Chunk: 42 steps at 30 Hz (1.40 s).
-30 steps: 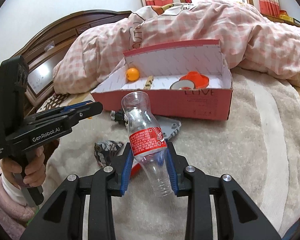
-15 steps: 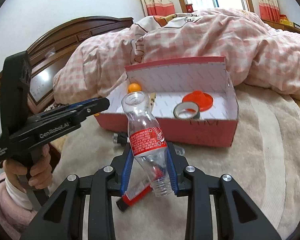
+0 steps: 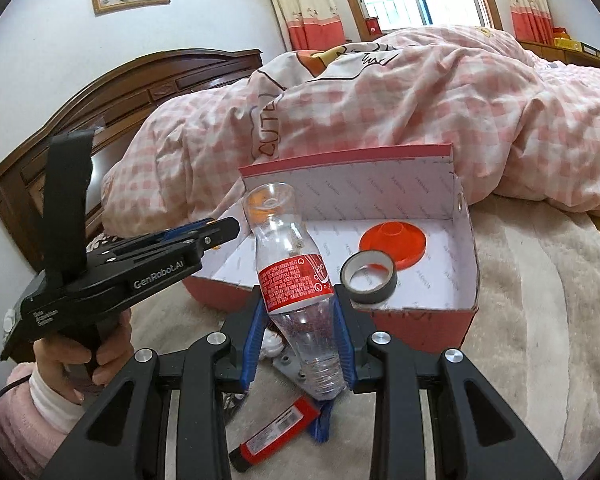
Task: Organize objects
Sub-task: 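Carry the orange plastic ball and the bottle over the shoebox with both tools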
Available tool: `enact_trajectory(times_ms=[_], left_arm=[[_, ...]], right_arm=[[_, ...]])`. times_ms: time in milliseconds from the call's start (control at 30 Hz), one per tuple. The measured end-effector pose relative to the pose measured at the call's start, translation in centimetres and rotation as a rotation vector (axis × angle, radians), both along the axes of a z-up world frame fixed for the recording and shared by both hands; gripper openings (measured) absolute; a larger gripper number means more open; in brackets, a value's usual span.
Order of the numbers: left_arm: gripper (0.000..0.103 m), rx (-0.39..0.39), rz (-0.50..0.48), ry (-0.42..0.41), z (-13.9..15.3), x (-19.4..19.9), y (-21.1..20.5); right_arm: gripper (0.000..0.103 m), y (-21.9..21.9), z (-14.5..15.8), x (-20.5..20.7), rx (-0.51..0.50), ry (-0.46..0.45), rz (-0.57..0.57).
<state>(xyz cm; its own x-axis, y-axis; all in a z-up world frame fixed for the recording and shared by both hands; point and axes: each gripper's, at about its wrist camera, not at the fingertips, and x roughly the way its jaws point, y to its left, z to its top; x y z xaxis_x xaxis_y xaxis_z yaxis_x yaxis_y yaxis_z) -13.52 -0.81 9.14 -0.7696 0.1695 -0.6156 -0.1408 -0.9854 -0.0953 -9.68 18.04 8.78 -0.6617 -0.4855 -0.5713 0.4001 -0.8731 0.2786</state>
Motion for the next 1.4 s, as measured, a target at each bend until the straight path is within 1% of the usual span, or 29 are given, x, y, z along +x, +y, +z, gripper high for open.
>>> enact_trajectory(times_ms=[167, 367, 500, 733, 1167, 1400], left_arm=[[0.025, -0.011, 0.018, -0.01, -0.3, -1.5, 0.1], [0.025, -0.004, 0.03, -0.037, -1.0, -3.0, 0.3], [0.025, -0.031, 0.052, -0.052, -1.9, -4.1, 0.5], [0.025, -0.05, 0.077, -0.096, -3.3, -5.9, 0.7], [0.025, -0.066, 0.107, -0.19, -5.8, -7.4, 0.6], [0.026, -0.059, 0.114, -0.194, -5.9, -7.4, 0.7]], right_arm=[[0.033, -0.1, -0.2, -1.4, 0.015, -0.005, -0.007], [0.033, -0.1, -0.6, -2.6, 0.001, -0.02, -0.019], [0.033, -0.2, -0.6, -3.3, 0.005, -0.025, -0.03], [0.033, -0.2, -0.9, -3.6, -0.001, -0.033, -0.037], [0.033, -0.4, -1.4, -4.6, 0.006, -0.045, -0.041], [0.033, -0.5, -1.2, -5.4, 0.032, -0.035, -0.05]])
